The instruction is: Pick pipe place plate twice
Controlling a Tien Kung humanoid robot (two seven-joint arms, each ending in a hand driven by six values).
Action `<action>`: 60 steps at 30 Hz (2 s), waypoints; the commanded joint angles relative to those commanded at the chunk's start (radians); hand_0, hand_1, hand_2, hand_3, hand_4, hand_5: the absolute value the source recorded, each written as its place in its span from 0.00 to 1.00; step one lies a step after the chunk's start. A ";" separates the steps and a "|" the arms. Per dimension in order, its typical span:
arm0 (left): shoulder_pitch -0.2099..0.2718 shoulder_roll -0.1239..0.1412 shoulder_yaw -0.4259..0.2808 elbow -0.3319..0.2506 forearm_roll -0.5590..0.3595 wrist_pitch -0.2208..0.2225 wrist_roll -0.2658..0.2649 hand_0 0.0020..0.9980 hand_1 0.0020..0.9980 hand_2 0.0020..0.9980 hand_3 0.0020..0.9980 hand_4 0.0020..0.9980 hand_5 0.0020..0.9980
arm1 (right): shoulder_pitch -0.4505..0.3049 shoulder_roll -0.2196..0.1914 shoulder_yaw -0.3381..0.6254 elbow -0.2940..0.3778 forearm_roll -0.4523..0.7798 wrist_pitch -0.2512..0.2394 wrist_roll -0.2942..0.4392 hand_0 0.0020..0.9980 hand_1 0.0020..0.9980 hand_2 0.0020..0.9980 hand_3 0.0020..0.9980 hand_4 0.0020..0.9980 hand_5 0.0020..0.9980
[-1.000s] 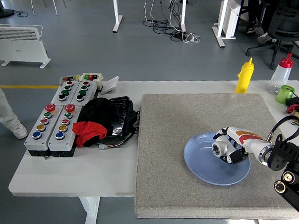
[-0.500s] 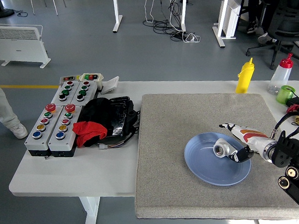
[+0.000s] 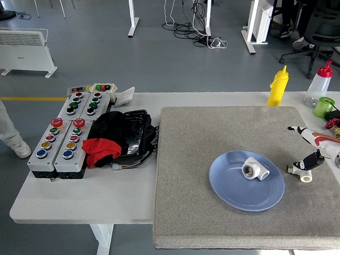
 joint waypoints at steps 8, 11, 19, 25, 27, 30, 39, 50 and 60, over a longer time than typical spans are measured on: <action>-0.003 0.000 0.001 0.000 -0.001 0.002 0.002 0.72 0.68 0.68 0.73 0.39 1.00 | 0.001 0.031 -0.002 -0.098 0.094 0.000 -0.003 0.98 0.94 1.00 1.00 0.80 0.18; -0.004 0.000 0.001 -0.001 -0.001 0.003 0.003 0.72 0.69 0.68 0.73 0.39 1.00 | 0.005 0.041 -0.009 -0.122 0.106 -0.005 -0.004 0.96 0.93 1.00 1.00 0.79 0.18; -0.005 0.000 0.002 -0.002 0.002 0.004 0.007 0.72 0.69 0.68 0.73 0.39 1.00 | 0.025 0.058 -0.053 -0.185 0.097 -0.038 -0.019 0.91 0.90 1.00 0.97 0.78 0.18; -0.004 0.000 0.004 -0.002 -0.001 0.005 0.007 0.72 0.69 0.68 0.73 0.39 1.00 | 0.028 0.063 -0.075 -0.214 0.110 -0.066 -0.044 0.78 0.79 0.90 0.86 0.75 0.19; -0.002 0.000 0.003 -0.002 -0.001 0.006 0.007 0.72 0.69 0.68 0.73 0.38 1.00 | 0.028 0.063 -0.082 -0.217 0.107 -0.064 -0.038 0.66 0.70 0.72 0.77 0.67 0.17; -0.001 0.000 0.000 -0.003 0.003 0.007 0.009 0.72 0.69 0.68 0.73 0.38 1.00 | 0.028 0.062 -0.093 -0.218 0.098 -0.066 -0.015 0.66 0.70 0.72 0.77 0.67 0.17; 0.009 0.000 -0.003 -0.005 0.010 0.010 0.014 0.72 0.69 0.68 0.73 0.38 1.00 | 0.030 0.046 -0.176 -0.216 0.090 -0.120 0.056 0.41 0.53 0.57 0.69 0.52 0.09; 0.019 0.000 -0.007 -0.006 0.018 0.013 0.021 0.72 0.69 0.68 0.73 0.38 1.00 | 0.018 0.035 -0.170 -0.208 0.086 -0.159 0.073 0.35 0.48 0.53 0.64 0.48 0.07; 0.017 0.000 -0.006 -0.004 0.014 0.010 0.017 0.73 0.69 0.68 0.73 0.38 1.00 | 0.000 -0.008 -0.082 -0.120 0.069 -0.202 0.085 0.34 0.47 0.53 0.62 0.46 0.06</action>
